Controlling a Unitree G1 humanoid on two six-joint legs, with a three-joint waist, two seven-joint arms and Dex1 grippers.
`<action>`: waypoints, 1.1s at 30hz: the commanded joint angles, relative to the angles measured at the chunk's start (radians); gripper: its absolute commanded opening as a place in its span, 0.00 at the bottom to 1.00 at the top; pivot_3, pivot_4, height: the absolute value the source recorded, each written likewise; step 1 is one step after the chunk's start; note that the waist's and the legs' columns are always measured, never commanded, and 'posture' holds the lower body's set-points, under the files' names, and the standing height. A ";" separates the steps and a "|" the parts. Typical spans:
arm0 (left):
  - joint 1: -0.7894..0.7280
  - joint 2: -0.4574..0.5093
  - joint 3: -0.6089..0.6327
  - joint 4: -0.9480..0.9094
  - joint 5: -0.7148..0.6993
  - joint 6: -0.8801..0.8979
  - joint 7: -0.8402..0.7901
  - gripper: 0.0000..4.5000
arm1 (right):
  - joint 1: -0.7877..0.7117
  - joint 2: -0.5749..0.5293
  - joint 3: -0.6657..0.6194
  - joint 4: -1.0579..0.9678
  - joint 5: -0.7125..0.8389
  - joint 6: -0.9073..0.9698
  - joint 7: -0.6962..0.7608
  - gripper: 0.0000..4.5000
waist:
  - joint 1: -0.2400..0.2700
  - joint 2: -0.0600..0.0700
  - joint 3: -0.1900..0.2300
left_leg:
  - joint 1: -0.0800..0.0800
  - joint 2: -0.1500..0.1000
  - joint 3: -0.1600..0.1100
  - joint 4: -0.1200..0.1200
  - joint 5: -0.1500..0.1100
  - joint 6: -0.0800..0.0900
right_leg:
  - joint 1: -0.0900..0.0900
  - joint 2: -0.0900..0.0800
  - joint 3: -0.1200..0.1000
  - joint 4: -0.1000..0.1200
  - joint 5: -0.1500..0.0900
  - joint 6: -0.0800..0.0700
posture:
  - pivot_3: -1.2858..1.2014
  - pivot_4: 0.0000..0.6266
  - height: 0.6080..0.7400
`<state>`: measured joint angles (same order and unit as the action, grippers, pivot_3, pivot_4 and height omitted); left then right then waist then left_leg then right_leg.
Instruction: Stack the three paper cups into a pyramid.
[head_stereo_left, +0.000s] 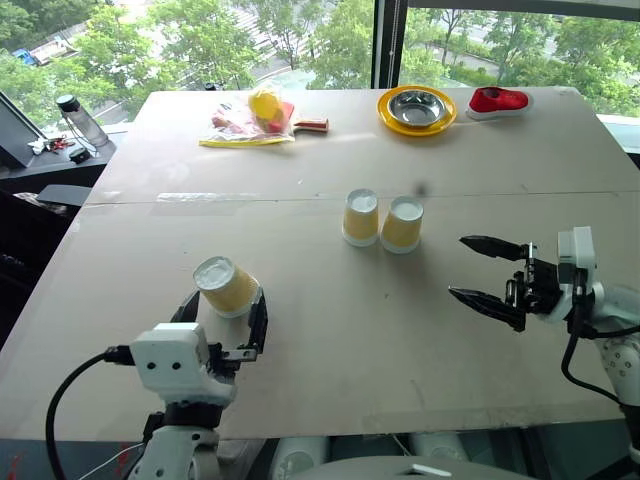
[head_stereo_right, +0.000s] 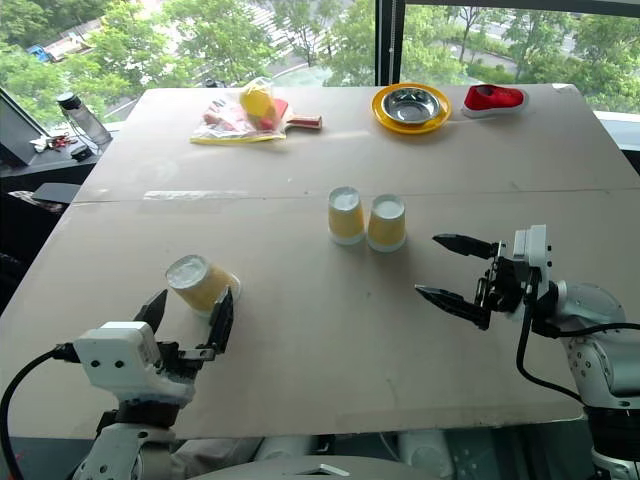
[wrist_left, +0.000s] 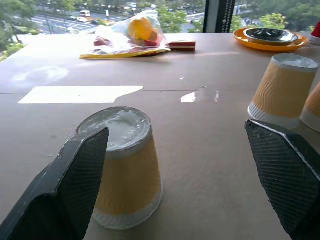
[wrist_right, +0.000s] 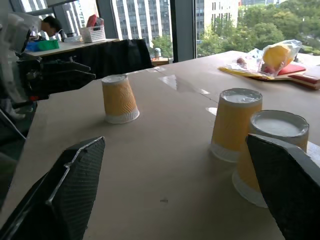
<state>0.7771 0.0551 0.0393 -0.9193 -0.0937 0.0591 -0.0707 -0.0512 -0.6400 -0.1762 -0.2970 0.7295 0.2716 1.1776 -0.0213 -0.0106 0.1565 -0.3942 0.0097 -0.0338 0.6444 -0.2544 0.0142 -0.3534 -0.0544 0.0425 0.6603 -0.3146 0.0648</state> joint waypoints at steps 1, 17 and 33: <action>-0.029 -0.015 0.054 0.030 0.037 -0.041 0.039 1.00 | -0.002 -0.001 0.005 -0.054 0.036 0.008 0.022 0.99 | 0.007 0.000 0.000 | 0.000 0.000 0.000 0.001 0.000 0.000 | 0.000 0.000 -0.001 0.000 0.000 0.000 | 0.52 0.24 1.00; -0.307 0.027 0.120 0.258 0.001 -0.015 0.008 1.00 | 0.017 0.018 0.026 -0.081 0.024 -0.024 0.014 0.99 | 0.011 -0.003 0.001 | -0.003 -0.001 -0.002 0.005 0.000 0.000 | 0.000 0.000 -0.003 0.001 0.000 0.001 | 0.52 0.24 1.00; -0.442 0.082 0.151 0.371 -0.019 -0.002 -0.045 1.00 | 0.014 0.030 0.038 -0.128 0.047 0.005 -0.024 0.99 | 0.012 -0.003 0.000 | -0.002 -0.001 -0.002 0.005 0.000 0.000 | 0.000 0.000 -0.003 0.001 0.000 0.001 | 0.52 0.24 1.00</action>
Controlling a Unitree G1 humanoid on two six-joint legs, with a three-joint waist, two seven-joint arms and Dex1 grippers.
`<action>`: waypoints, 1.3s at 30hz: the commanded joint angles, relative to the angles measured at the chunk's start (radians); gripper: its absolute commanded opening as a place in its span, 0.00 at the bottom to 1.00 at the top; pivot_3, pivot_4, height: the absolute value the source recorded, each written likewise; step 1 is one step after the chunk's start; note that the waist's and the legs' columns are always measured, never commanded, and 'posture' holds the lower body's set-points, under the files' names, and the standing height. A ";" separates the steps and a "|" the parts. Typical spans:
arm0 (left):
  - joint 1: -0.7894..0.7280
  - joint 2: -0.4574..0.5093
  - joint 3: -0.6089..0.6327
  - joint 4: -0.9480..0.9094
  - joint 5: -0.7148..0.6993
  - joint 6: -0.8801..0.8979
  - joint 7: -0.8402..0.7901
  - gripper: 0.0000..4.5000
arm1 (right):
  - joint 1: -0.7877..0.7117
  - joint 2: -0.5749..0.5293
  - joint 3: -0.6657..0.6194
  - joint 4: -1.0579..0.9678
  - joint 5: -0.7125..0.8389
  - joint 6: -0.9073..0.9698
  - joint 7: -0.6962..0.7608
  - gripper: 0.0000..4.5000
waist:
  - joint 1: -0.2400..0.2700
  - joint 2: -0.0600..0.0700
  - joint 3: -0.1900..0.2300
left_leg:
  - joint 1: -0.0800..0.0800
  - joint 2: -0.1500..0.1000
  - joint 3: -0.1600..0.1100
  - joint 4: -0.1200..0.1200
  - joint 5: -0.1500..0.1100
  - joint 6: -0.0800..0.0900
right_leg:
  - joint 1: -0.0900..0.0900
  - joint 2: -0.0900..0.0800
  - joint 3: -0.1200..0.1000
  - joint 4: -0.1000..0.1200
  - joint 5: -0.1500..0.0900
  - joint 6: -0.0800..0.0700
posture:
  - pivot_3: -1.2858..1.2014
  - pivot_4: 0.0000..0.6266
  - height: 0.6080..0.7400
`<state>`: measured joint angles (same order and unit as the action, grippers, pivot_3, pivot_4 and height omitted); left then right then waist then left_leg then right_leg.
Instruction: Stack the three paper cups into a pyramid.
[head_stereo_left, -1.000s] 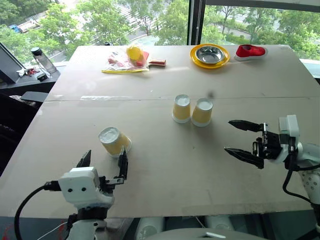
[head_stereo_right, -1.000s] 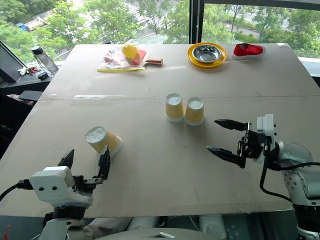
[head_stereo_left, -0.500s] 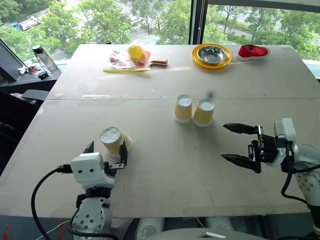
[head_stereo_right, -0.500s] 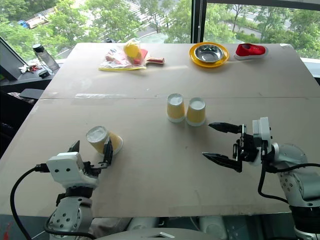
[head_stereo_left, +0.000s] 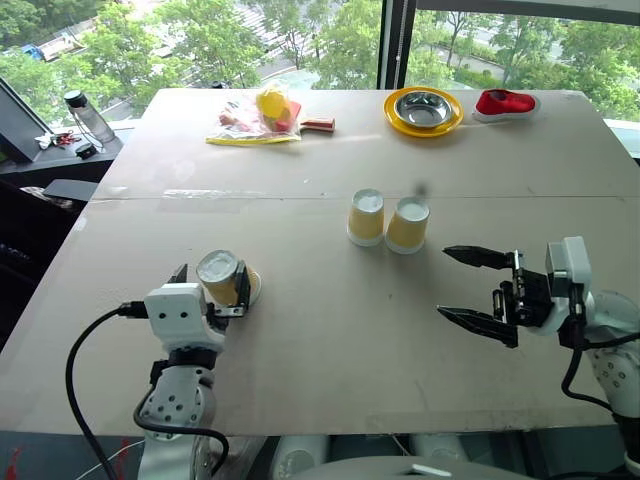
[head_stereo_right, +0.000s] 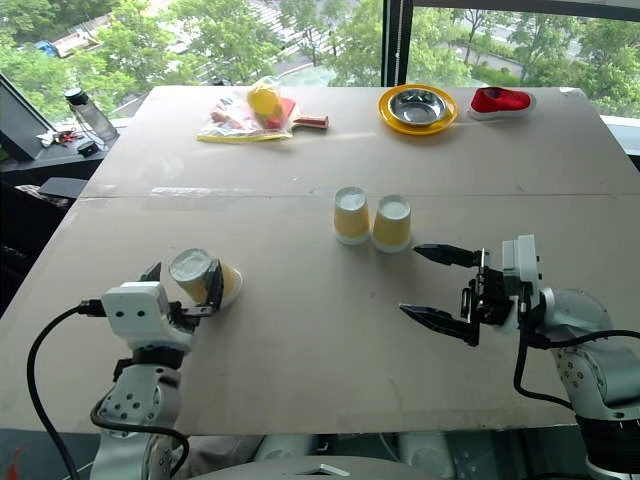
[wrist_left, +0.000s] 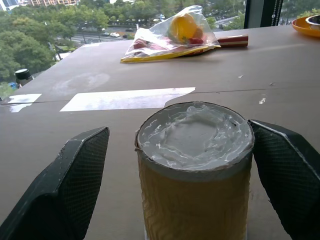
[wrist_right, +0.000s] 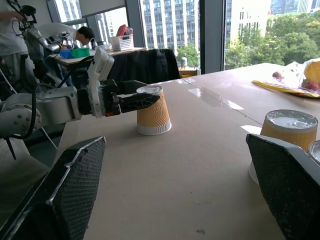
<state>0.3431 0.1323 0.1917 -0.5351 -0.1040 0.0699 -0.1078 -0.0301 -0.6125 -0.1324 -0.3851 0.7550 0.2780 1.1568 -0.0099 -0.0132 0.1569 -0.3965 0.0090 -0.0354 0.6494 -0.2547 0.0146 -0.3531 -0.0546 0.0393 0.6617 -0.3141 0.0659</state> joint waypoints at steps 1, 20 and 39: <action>-0.010 0.003 -0.001 -0.012 -0.011 -0.015 -0.009 1.00 | -0.007 0.003 -0.006 -0.041 0.022 -0.001 -0.004 0.99 | 0.000 0.000 0.000 | 0.000 0.000 0.000 0.000 0.000 0.000 | 0.000 0.000 0.000 0.000 0.000 0.000 | 0.52 0.24 1.00; -0.099 0.052 0.028 -0.005 -0.049 0.006 -0.046 0.54 | 0.007 0.003 -0.015 -0.051 0.036 -0.007 -0.004 1.00 | 0.002 0.000 0.000 | 0.000 0.000 0.000 0.000 0.000 0.000 | 0.000 0.000 -0.001 0.000 0.000 0.000 | 0.52 0.24 1.00; -1.048 0.319 -0.160 0.436 -0.340 0.266 -0.634 0.54 | 0.059 0.070 -0.146 -0.067 -0.036 -0.038 -0.297 1.00 | 0.002 0.000 0.000 | -0.001 -0.003 -0.002 0.001 0.002 -0.004 | -0.001 0.001 -0.003 0.002 0.000 0.001 | 0.52 0.24 1.00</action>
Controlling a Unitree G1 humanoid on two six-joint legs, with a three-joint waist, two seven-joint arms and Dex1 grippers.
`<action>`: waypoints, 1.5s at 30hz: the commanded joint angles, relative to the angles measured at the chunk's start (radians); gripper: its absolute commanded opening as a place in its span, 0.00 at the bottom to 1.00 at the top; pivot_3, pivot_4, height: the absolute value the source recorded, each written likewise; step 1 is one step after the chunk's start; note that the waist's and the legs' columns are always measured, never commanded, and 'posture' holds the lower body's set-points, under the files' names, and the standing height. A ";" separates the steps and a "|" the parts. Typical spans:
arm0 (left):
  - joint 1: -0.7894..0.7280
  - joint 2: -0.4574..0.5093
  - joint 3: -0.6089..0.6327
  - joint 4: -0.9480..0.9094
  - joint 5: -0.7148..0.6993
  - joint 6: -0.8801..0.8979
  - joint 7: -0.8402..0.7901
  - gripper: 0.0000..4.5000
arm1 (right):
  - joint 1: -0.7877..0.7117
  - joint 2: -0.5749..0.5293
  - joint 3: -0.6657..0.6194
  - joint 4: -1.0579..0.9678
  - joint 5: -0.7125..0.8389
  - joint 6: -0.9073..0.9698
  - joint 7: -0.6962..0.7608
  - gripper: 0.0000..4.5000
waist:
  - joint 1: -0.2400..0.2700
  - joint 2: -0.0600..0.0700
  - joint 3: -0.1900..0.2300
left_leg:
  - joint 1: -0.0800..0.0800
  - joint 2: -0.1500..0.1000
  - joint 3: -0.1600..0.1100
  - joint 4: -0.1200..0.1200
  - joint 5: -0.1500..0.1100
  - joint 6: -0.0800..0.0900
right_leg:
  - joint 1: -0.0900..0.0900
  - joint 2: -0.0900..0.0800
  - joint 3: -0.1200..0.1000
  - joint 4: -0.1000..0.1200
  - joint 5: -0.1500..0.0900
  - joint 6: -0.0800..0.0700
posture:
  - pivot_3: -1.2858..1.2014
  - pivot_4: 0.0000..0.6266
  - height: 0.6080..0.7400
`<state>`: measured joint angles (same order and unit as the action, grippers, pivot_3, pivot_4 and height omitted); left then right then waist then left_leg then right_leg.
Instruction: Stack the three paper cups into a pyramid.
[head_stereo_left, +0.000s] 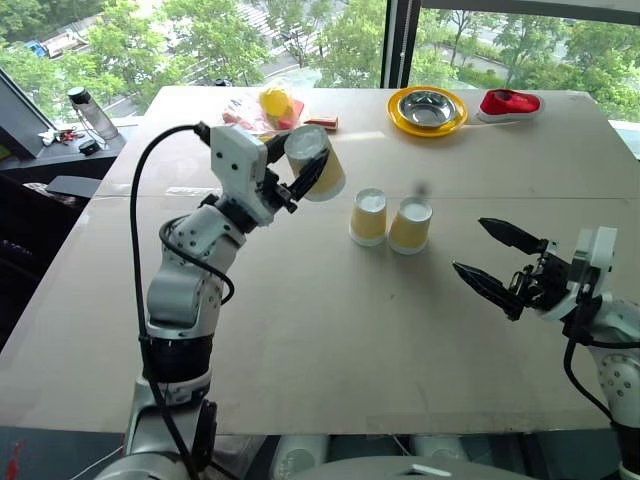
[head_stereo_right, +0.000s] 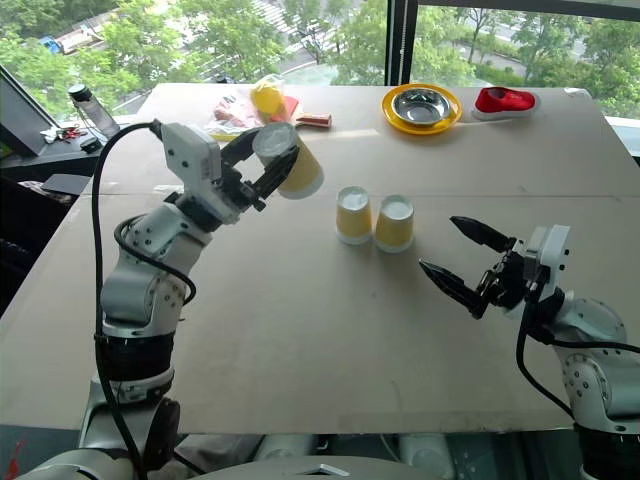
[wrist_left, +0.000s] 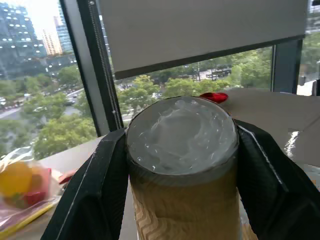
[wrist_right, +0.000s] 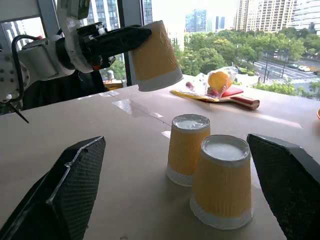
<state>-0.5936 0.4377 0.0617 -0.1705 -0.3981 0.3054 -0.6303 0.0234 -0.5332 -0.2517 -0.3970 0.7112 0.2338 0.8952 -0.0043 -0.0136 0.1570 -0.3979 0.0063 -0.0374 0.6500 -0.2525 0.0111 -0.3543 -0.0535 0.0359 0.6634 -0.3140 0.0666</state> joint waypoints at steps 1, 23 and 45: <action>-0.155 0.010 -0.046 0.114 -0.051 0.043 -0.148 0.54 | 0.008 -0.007 -0.024 -0.061 0.003 0.009 -0.048 1.00 | -0.007 0.000 0.000 | 0.000 0.000 0.000 0.000 0.000 0.000 | 0.000 0.000 0.000 0.000 0.000 0.000 | 0.52 0.24 1.00; -0.352 -0.118 -0.155 0.464 0.052 -0.058 -0.362 0.54 | 0.114 0.011 -0.029 -0.152 -0.012 0.002 -0.136 1.00 | -0.008 0.000 0.000 | -0.002 0.000 0.001 0.000 0.000 0.000 | -0.002 0.001 0.001 0.001 0.000 0.000 | 0.52 0.24 1.00; -0.371 -0.156 -0.156 0.583 0.127 -0.129 -0.373 0.54 | 0.153 0.021 -0.043 -0.151 -0.001 -0.051 -0.126 1.00 | -0.008 0.000 0.000 | -0.002 0.000 0.001 0.000 0.000 0.000 | -0.003 0.001 0.001 0.001 0.000 0.000 | 0.52 0.24 1.00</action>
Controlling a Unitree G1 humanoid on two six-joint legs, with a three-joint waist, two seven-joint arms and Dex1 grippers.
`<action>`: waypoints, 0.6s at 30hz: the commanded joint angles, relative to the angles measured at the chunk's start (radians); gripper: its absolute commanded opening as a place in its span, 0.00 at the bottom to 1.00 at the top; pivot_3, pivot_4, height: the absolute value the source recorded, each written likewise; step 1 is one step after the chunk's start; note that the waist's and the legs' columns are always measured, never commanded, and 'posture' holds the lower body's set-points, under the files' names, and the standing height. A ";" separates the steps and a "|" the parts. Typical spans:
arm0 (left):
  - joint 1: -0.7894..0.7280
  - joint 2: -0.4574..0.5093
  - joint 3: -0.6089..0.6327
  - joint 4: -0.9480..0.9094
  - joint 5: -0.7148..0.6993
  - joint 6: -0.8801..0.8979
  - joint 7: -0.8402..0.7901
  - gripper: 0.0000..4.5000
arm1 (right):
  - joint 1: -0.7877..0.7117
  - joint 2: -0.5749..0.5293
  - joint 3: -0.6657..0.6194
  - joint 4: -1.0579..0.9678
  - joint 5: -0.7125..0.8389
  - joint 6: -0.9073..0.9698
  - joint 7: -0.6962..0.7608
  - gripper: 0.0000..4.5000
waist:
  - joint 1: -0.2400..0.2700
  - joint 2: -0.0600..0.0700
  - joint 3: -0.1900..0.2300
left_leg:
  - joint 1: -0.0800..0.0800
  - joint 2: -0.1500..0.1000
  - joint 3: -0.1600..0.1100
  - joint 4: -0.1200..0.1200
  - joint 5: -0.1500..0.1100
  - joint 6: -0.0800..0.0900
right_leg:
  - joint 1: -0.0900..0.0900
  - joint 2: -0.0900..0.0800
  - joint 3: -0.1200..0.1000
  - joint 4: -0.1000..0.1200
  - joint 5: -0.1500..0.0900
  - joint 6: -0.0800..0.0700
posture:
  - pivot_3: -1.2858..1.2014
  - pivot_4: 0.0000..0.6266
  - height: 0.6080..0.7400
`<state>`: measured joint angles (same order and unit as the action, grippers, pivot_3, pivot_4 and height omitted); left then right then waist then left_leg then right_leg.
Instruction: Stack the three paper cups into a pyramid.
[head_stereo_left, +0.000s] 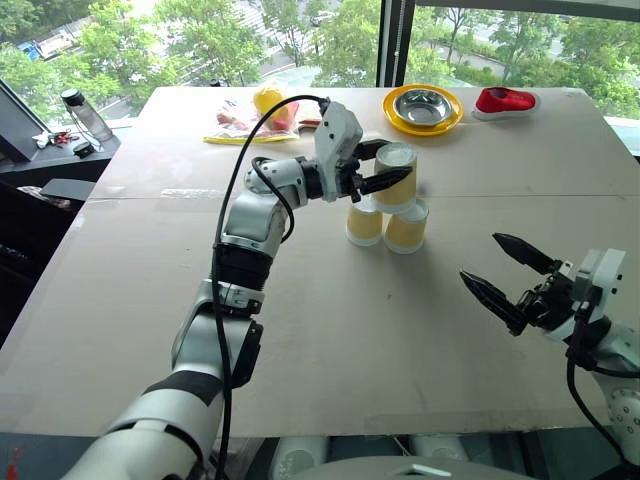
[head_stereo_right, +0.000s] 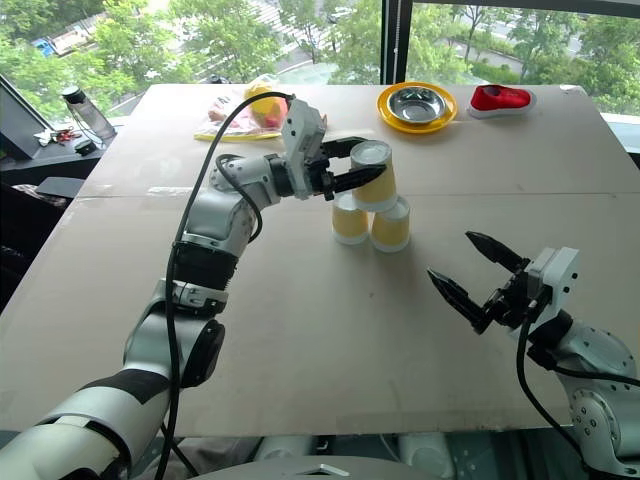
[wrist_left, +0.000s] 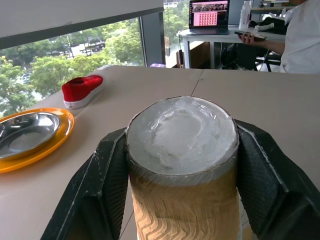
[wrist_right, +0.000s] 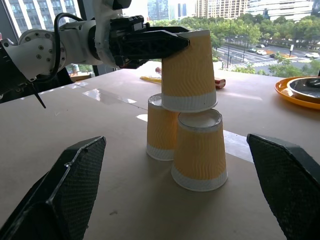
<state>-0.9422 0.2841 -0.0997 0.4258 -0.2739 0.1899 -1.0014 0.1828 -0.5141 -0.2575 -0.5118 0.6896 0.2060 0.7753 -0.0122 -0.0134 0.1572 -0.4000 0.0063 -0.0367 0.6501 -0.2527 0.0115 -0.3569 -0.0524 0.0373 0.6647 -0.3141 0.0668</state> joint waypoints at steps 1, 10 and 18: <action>-0.021 -0.001 0.003 -0.015 0.006 -0.013 -0.002 0.54 | -0.007 0.003 -0.037 -0.039 0.022 -0.023 -0.008 1.00 | 0.000 0.000 0.000 | 0.000 0.000 0.000 0.000 0.000 0.000 | 0.000 0.000 0.000 0.000 0.000 0.000 | 0.52 0.24 1.00; -0.017 0.007 0.002 -0.027 0.024 -0.015 -0.001 0.54 | -0.029 0.031 -0.045 -0.043 0.070 -0.060 0.006 1.00 | 0.000 0.000 0.000 | 0.000 0.000 0.000 0.000 0.000 0.000 | 0.000 0.000 0.000 0.001 0.000 0.000 | 0.52 0.24 1.00; -0.021 0.009 0.000 -0.038 0.025 -0.012 -0.001 0.54 | 0.002 0.011 -0.081 -0.061 0.098 -0.063 0.024 1.00 | -0.001 0.000 0.000 | 0.000 0.000 0.000 0.001 0.000 0.000 | 0.000 0.000 0.000 0.001 0.000 0.000 | 0.52 0.24 1.00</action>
<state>-0.9422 0.2850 -0.1001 0.4243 -0.2554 0.1882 -1.0013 0.1837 -0.4947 -0.2982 -0.5268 0.7597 0.1521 0.7986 -0.0131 -0.0132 0.1571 -0.3994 0.0063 -0.0364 0.6507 -0.2527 0.0117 -0.3569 -0.0524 0.0378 0.6660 -0.3141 0.0668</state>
